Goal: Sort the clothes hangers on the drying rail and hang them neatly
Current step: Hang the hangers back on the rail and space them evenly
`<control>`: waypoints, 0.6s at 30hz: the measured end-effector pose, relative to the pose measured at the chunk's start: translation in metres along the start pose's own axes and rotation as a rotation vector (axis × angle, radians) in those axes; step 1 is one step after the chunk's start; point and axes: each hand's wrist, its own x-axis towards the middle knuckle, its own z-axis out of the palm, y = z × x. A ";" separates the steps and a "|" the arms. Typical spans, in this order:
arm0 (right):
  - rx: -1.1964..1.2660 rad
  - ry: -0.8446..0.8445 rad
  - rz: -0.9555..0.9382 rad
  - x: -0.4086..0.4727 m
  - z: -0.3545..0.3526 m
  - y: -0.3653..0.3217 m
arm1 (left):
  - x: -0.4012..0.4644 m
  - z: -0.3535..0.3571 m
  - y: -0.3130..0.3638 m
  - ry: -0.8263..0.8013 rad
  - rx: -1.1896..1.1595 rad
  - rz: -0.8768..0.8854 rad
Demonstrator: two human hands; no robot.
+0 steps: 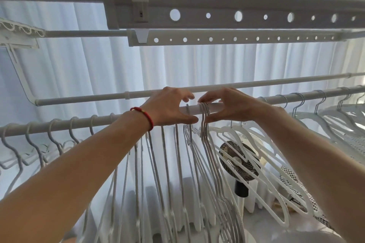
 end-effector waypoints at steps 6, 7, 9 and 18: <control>-0.025 -0.016 -0.016 -0.001 -0.002 0.001 | 0.006 -0.017 -0.005 -0.117 -0.056 0.031; -0.034 -0.014 -0.033 -0.001 -0.003 0.004 | 0.007 -0.024 -0.006 -0.142 -0.090 0.027; -0.045 -0.017 -0.079 -0.001 -0.003 0.012 | 0.008 -0.039 -0.007 -0.157 -0.157 -0.013; -0.005 -0.019 -0.234 0.003 -0.005 0.041 | 0.005 -0.029 0.030 -0.132 -0.199 -0.240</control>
